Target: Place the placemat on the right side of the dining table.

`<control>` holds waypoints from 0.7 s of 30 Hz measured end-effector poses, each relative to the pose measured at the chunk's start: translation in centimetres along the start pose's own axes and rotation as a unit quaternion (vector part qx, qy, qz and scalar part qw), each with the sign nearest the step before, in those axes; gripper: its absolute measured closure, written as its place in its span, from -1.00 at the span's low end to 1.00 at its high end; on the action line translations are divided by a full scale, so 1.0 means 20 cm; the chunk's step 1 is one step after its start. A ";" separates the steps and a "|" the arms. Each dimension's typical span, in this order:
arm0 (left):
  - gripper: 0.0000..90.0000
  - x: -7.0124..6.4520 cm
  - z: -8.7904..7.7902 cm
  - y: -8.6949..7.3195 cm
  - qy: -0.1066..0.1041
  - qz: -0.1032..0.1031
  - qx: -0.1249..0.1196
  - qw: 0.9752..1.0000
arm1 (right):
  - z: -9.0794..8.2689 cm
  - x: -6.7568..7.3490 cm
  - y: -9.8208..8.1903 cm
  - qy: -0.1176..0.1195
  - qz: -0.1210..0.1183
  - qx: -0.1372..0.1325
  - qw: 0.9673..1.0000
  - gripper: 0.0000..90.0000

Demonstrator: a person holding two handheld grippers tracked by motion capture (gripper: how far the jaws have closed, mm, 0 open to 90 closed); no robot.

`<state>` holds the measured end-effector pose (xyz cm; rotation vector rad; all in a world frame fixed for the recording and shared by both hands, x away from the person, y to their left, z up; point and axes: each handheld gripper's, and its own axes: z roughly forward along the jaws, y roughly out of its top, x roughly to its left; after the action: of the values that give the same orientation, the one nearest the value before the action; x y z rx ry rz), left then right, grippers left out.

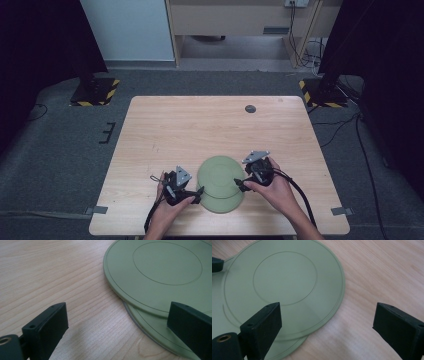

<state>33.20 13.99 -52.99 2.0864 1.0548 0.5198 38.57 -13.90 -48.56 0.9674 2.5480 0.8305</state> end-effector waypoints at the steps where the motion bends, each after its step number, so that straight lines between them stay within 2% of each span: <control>1: -0.93 0.00 0.00 0.00 0.000 0.002 0.002 1.000 | 0.01 -0.01 0.02 -0.003 -0.005 0.006 1.000 -0.82; 4: -0.94 -0.01 0.01 0.00 0.001 0.003 0.002 1.000 | 0.05 -0.05 0.09 0.010 0.001 0.019 1.000 -0.83; 5: -0.94 -0.01 0.01 0.00 0.001 0.003 0.002 1.000 | 0.07 -0.06 0.11 0.012 -0.005 0.023 1.000 -0.85; 7: -0.94 -0.02 0.00 0.00 0.001 0.003 0.003 1.000 | 0.10 -0.07 0.15 0.018 -0.009 0.025 0.999 -0.82; 10: -0.94 -0.02 0.01 0.00 0.000 0.002 0.004 1.000 | 0.14 -0.10 0.19 0.033 0.000 0.029 0.999 -0.72; 14: -0.95 -0.02 0.01 0.00 0.002 0.002 0.005 1.000 | 0.19 -0.13 0.22 0.081 0.023 0.028 0.996 -0.65; 18: -0.96 -0.02 0.02 0.00 0.000 0.000 0.005 1.000 | 0.25 -0.14 0.23 0.098 0.026 0.045 0.994 -0.59; 21: -0.96 -0.02 0.01 0.00 0.001 0.000 0.005 1.000 | 0.28 -0.15 0.24 0.114 0.038 0.053 0.991 -0.56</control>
<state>33.22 13.57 -53.15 2.0959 1.0604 0.5175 45.77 -10.69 -49.96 1.0628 2.7894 0.8808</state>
